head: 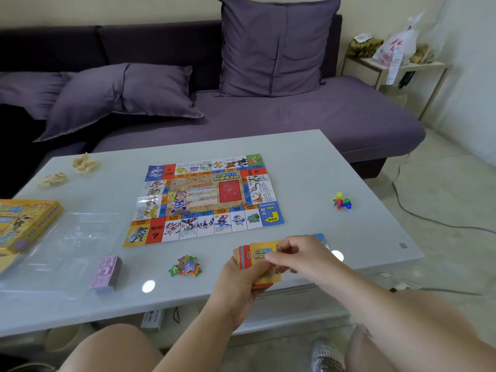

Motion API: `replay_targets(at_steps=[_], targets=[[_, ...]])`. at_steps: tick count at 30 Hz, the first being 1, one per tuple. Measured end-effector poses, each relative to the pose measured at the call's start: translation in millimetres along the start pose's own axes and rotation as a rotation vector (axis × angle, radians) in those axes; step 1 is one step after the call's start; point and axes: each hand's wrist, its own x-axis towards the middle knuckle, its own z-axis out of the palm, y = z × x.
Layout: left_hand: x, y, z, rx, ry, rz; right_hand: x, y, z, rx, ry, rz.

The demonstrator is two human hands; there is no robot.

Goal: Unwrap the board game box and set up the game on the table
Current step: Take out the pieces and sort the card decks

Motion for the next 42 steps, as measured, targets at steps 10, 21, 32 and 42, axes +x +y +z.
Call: replay_targets(at_steps=[10,21,32,42], targets=[[-3.2,7.1,-23.0,-0.171,0.111,0.005,32.8,13.6,-20.2,-0.021,0.313,0.063],[-4.6,5.9,-26.7,-0.113,0.097,-0.003,17.4,-6.1,20.9,-0.125,0.013,-0.043],[-13.2,20.2,-65.4,-0.321,0.199,0.159,51.8,-6.4,39.0,-0.261,0.059,0.008],[-10.8,11.9,-35.4,-0.177,0.04,0.099,20.3,-21.1,37.4,-0.129,-0.031,-0.08]])
